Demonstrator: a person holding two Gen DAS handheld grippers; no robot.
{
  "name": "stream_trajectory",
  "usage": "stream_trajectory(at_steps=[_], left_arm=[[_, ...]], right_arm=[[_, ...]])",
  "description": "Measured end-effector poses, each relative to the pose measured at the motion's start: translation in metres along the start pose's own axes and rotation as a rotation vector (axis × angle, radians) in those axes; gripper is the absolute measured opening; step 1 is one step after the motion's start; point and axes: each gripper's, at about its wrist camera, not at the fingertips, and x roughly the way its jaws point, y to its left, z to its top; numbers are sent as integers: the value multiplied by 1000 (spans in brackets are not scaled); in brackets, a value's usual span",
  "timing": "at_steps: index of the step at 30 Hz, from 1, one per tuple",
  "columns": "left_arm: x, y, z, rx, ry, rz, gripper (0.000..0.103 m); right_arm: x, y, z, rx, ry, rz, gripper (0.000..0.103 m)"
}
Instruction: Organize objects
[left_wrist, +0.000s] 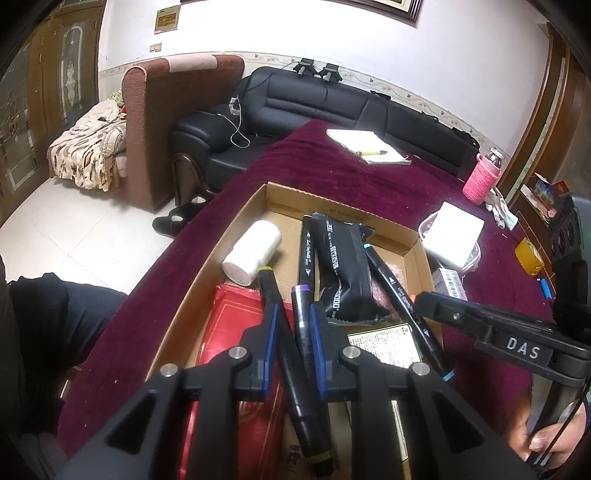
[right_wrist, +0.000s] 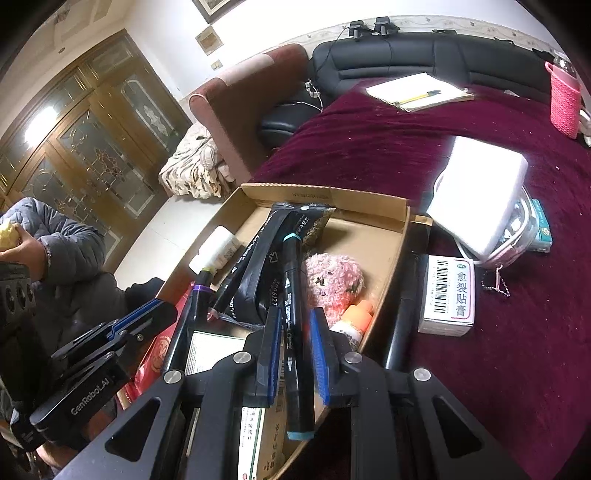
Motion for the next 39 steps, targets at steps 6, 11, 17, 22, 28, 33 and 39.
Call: stream_trajectory(at_steps=[6, 11, 17, 22, 28, 33, 39], left_arm=[[-8, -3, 0, 3, -12, -1, 20], [-14, -10, 0, 15, -23, -13, 21], [-18, -30, -3, 46, -22, -45, 22], [-18, -51, -8, 81, -16, -81, 26], [-14, -69, -13, 104, 1, -114, 26], [-14, -80, -18, 125, 13, -138, 26], [-12, -107, -29, 197, 61, -220, 26]], right_arm=[[-22, -19, -2, 35, -34, 11, 20], [-39, -55, -2, 85, -67, -55, 20], [-34, -89, -7, 156, -45, -108, 20], [-29, -92, -1, 159, -43, -127, 22], [-14, -81, 10, 123, -57, -206, 63], [12, -85, 9, 105, -10, -242, 50], [-16, -112, -3, 158, -44, -208, 38]])
